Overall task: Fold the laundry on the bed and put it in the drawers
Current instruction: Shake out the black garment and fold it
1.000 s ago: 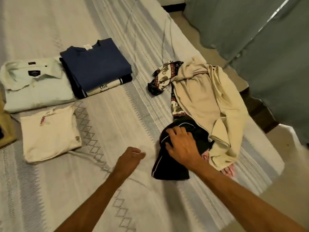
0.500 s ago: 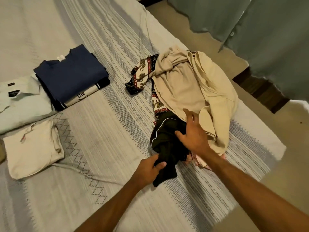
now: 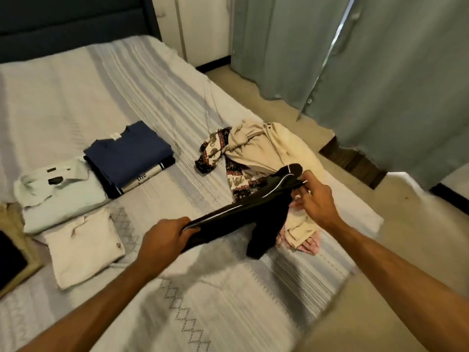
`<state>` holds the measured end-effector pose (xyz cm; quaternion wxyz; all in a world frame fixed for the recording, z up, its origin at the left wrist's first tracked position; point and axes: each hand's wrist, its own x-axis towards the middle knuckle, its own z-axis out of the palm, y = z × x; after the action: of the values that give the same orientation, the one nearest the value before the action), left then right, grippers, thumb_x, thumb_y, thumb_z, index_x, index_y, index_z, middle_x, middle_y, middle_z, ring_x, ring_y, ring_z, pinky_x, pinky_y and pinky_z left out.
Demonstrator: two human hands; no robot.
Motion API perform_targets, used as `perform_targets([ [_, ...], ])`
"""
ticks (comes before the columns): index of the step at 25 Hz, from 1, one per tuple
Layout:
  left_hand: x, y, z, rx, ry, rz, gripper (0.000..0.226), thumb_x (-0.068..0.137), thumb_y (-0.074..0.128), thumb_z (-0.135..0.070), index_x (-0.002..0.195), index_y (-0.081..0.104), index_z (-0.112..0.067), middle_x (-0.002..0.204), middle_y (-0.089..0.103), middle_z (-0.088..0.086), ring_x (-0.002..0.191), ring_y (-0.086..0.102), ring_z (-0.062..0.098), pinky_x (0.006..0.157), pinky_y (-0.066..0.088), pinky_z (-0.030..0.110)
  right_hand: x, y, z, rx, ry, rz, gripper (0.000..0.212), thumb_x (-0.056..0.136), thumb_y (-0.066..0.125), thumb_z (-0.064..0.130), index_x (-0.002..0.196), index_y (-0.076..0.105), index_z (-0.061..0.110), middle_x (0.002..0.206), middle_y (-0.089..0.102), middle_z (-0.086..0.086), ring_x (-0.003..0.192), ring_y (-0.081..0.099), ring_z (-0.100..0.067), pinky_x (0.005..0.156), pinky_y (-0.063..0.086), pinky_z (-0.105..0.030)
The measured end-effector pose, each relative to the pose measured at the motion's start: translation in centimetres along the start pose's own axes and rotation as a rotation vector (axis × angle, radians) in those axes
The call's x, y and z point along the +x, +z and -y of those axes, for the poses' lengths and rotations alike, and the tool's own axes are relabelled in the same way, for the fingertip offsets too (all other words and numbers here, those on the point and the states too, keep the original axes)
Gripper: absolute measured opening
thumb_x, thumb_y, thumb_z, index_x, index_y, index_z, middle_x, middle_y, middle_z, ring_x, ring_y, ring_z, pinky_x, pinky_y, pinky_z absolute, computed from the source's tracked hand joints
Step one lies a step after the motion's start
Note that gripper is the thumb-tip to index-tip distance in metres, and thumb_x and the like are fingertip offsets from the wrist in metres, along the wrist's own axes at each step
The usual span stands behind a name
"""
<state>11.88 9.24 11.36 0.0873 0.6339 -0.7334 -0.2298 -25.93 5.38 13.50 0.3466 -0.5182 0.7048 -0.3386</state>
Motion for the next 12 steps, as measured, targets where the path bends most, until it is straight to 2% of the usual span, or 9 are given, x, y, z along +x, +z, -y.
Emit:
perform_targets([
  [3,-1.3,-11.3,-6.1,0.098,0.17,-0.102,0.029,0.101,0.05,-0.055,0.091,0.066,-0.032,0.076,0.062,-0.01,0.074,0.06,0.014,0.056,0.041,0.032,-5.0,-9.2,9.8,0.03,-0.086,-0.141,0.009,0.107,0.045,0.002,0.109,0.051,0.008,0.094,0.076,-0.013,0.069,0.077,-0.03,0.068,0.065,-0.051],
  [5,-2.7,-19.0,-10.5,0.116,0.291,-0.231,0.027,0.102,0.051,-0.05,0.096,0.067,-0.029,0.084,0.062,-0.007,0.081,0.061,0.02,0.059,0.041,0.034,-8.9,-15.5,17.0,0.042,-0.139,-0.238,0.013,0.105,0.045,-0.002,0.105,0.052,0.01,0.091,0.074,-0.017,0.07,0.076,-0.031,0.068,0.063,-0.054],
  [6,-3.2,-22.9,-12.7,0.137,0.343,-0.31,0.026,0.102,0.051,-0.048,0.098,0.067,-0.027,0.087,0.064,-0.003,0.084,0.063,0.025,0.062,0.044,0.036,-11.1,-18.6,20.6,0.008,-0.161,-0.28,0.019,0.103,0.045,-0.004,0.102,0.053,0.013,0.09,0.072,-0.02,0.068,0.074,-0.03,0.066,0.064,-0.05],
  [9,-4.8,-34.6,-19.9,0.189,0.383,-0.45,0.025,0.102,0.054,-0.043,0.104,0.07,-0.024,0.094,0.071,0.009,0.09,0.067,0.036,0.07,0.052,0.042,-17.0,-27.6,29.3,-0.141,-0.229,-0.356,0.03,0.1,0.055,-0.003,0.091,0.058,0.026,0.087,0.07,-0.021,0.059,0.072,-0.02,0.052,0.055,-0.022],
  [11,-7.4,-41.5,-25.5,0.196,0.443,-0.47,0.028,0.102,0.056,-0.044,0.105,0.072,-0.021,0.094,0.072,0.011,0.09,0.069,0.036,0.071,0.052,0.041,-22.0,-32.9,33.7,-0.283,-0.234,-0.391,0.018,0.096,0.069,0.007,0.09,0.063,0.024,0.089,0.071,-0.016,0.064,0.071,-0.023,0.053,0.05,-0.018],
  [12,-8.6,-44.2,-28.0,0.199,0.498,-0.475,0.029,0.101,0.057,-0.045,0.105,0.072,-0.02,0.095,0.072,0.011,0.091,0.069,0.035,0.072,0.052,0.04,-24.6,-35.3,35.2,-0.35,-0.234,-0.403,0.011,0.095,0.072,0.011,0.091,0.066,0.019,0.092,0.071,-0.013,0.069,0.068,-0.024,0.058,0.049,-0.021],
])
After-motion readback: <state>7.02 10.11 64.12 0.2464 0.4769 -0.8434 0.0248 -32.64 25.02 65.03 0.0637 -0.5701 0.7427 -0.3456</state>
